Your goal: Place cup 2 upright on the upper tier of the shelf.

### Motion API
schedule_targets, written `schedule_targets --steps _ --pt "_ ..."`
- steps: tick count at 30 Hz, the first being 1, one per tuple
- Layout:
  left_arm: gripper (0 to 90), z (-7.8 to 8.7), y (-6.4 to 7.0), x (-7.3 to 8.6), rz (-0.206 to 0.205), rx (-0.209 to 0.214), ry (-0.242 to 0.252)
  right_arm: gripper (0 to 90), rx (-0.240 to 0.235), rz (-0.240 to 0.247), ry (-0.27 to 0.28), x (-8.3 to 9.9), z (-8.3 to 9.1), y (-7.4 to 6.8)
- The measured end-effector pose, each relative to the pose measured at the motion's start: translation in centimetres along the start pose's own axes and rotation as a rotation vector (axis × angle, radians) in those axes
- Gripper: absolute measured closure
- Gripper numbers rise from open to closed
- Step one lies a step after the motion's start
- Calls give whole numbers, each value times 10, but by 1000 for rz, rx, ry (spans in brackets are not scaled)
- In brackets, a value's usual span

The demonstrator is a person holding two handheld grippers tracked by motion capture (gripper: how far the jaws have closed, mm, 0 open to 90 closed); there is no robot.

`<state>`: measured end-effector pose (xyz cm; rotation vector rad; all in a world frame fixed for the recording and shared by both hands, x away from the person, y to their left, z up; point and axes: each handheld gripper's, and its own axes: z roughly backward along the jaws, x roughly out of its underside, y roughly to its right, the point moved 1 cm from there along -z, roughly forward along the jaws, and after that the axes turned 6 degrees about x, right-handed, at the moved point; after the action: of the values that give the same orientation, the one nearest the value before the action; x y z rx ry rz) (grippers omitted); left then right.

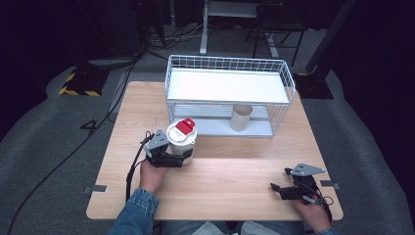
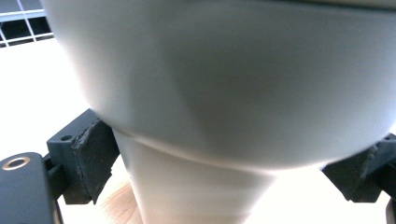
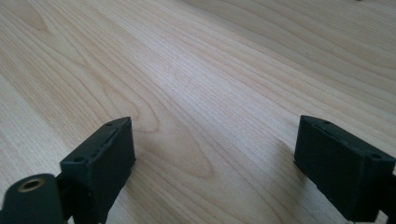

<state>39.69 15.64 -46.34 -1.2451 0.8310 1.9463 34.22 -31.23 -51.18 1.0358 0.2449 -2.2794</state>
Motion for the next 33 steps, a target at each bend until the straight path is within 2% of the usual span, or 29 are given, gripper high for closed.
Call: schedule_targets --steps 11,13,19,20,33 --pt "99 6 12 -21 -20 -1 -1 102 10 -11 -7 -1 -1 -1" --pt "99 8 16 -27 -18 5 -10 88 14 -14 -9 -1 -1 -1" --pt "99 10 24 -43 -47 7 -20 85 15 -16 -11 -1 -2 -1" --pt "99 10 25 -45 -39 12 -20 85 16 -16 -11 -1 -2 -1" --pt "99 11 37 -80 -71 22 -6 83 16 -16 -12 -1 -2 0"
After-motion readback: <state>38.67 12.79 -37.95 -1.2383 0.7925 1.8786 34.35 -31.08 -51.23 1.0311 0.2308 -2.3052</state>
